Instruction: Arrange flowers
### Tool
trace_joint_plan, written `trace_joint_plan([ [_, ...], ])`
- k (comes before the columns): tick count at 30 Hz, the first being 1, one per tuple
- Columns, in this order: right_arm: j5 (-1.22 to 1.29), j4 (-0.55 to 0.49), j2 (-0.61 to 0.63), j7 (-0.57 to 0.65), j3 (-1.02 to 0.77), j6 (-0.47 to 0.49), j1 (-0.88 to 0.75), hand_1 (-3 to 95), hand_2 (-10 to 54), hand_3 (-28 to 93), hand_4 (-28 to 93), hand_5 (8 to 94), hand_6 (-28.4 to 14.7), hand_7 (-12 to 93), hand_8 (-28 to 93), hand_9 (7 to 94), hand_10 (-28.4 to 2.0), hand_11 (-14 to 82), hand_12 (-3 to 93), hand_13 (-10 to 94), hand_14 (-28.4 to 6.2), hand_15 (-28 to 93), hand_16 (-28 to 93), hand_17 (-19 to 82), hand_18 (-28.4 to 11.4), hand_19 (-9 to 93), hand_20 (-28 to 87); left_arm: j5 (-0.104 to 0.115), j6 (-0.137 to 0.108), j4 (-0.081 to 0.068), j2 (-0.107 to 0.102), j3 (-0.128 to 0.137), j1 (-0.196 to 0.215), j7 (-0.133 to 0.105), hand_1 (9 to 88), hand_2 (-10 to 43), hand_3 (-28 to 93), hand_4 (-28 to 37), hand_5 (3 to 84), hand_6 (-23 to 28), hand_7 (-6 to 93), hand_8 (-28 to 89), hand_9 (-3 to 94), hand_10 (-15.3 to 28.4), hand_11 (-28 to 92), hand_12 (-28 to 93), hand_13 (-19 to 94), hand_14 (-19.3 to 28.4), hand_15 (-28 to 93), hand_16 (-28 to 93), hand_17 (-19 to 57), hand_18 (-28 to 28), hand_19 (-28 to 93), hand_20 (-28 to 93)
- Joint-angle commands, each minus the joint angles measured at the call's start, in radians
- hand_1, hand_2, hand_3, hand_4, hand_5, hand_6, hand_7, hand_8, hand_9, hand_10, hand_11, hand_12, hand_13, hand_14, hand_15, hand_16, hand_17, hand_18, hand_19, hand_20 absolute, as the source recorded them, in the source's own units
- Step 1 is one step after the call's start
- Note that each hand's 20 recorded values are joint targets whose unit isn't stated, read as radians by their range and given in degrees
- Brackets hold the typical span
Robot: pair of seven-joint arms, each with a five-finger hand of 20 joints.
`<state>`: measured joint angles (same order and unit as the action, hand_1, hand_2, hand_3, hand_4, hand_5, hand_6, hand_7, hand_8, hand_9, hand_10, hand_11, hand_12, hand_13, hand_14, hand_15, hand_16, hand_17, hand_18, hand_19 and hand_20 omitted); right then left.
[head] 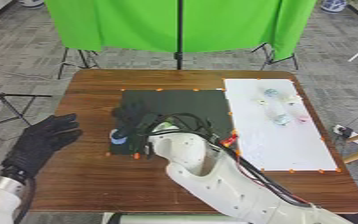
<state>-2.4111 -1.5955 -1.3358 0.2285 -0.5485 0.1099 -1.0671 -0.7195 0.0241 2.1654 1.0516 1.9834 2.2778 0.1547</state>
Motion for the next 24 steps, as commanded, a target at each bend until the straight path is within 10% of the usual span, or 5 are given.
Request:
trace_joint_plan([
  [1, 0.177, -0.136, 0.116, -0.014, -0.113, -0.023, -0.041, 16.2, -8.9, 85, -28, 32.9, -7.8, 20, -15, 37.4, -13.3, 26.6, 19.2, 51, -10.1, 70, 23, 25, -19.9, 81, 45, -0.005, -0.026, 0.02, 0.061, 0.027, 0.081, -0.014, 26.6, 6.1, 73, -28.3, 41.2, 6.9, 24.7, -12, 34.4, 15.7, 34, 14, 27, 18.4, 51, -7, -6.3, 23.8, 63, -3],
  [6, 0.163, -0.128, 0.11, 0.024, -0.079, -0.081, -0.025, 17.8, -8.8, 84, -28, 38.8, -7.4, 21, -14, 42.8, -12.5, 31.7, 20.9, 54, -10.3, 69, 22, 26, -19.7, 82, 45, -0.007, -0.003, 0.03, 0.079, 0.034, 0.092, -0.014, 26.6, 6.1, 73, -28.3, 41.3, 6.9, 24.7, -12, 34.4, 15.7, 34, 14, 27, 18.5, 51, -7, -6.4, 23.8, 63, -3],
  [24, -0.022, 0.073, -0.046, 0.029, 0.017, 0.02, 0.027, 20.8, -9.1, 85, -28, 44.8, -5.6, 25, -17, 47.9, -10.8, 39.0, 20.6, 58, -8.9, 69, 23, 27, -19.3, 83, 44, 0.0, -0.012, -0.01, -0.003, -0.031, -0.01, 0.031, 26.5, 6.1, 73, -28.3, 41.3, 6.9, 24.6, -12, 34.3, 15.6, 34, 14, 27, 18.3, 51, -7, -6.4, 23.8, 63, -3],
])
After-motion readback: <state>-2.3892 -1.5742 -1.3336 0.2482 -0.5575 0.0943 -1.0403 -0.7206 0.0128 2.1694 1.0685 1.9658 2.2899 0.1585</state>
